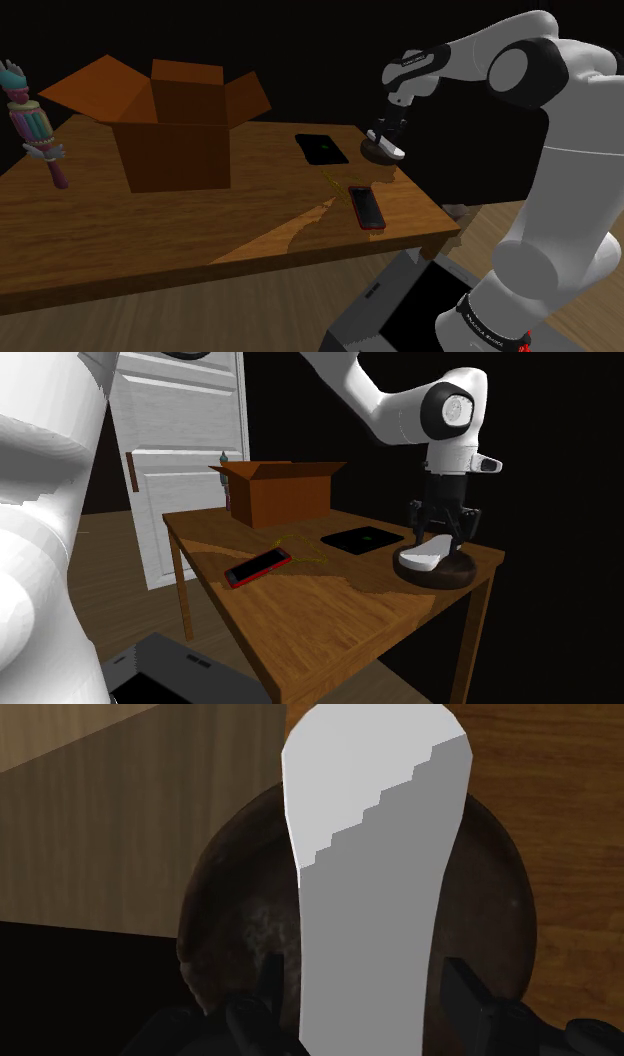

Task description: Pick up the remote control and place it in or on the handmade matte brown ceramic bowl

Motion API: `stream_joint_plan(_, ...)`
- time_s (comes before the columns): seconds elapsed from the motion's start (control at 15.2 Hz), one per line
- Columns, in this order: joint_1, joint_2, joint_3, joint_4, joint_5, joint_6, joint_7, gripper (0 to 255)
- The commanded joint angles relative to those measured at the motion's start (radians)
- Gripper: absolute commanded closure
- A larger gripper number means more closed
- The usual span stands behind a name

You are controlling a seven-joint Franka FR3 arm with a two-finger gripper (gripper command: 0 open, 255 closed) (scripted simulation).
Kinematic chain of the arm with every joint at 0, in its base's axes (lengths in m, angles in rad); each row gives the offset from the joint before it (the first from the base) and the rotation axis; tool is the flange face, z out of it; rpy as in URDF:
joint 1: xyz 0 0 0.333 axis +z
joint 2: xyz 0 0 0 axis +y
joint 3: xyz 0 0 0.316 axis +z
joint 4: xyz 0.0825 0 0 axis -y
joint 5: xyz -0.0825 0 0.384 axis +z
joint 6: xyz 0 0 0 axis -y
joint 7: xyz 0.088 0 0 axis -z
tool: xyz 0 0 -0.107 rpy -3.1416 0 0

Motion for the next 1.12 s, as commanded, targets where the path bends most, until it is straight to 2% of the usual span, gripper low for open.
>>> stream_joint_plan(0.0, 0.0, 0.005, 0.001, -0.006, 0.001, 0.011, -0.001, 255)
stream_joint_plan(0.46, 0.0, 0.005, 0.0, -0.005, 0.001, 0.011, -0.001, 255)
stream_joint_plan(0.53, 0.0, 0.006, 0.001, -0.004, 0.002, 0.011, -0.001, 0)
stream_joint_plan(0.86, 0.0, 0.005, 0.0, -0.005, 0.001, 0.011, -0.001, 0)
stream_joint_plan(1.06, 0.0, -0.024, -0.003, 0.056, -0.007, -0.078, 0.005, 0)
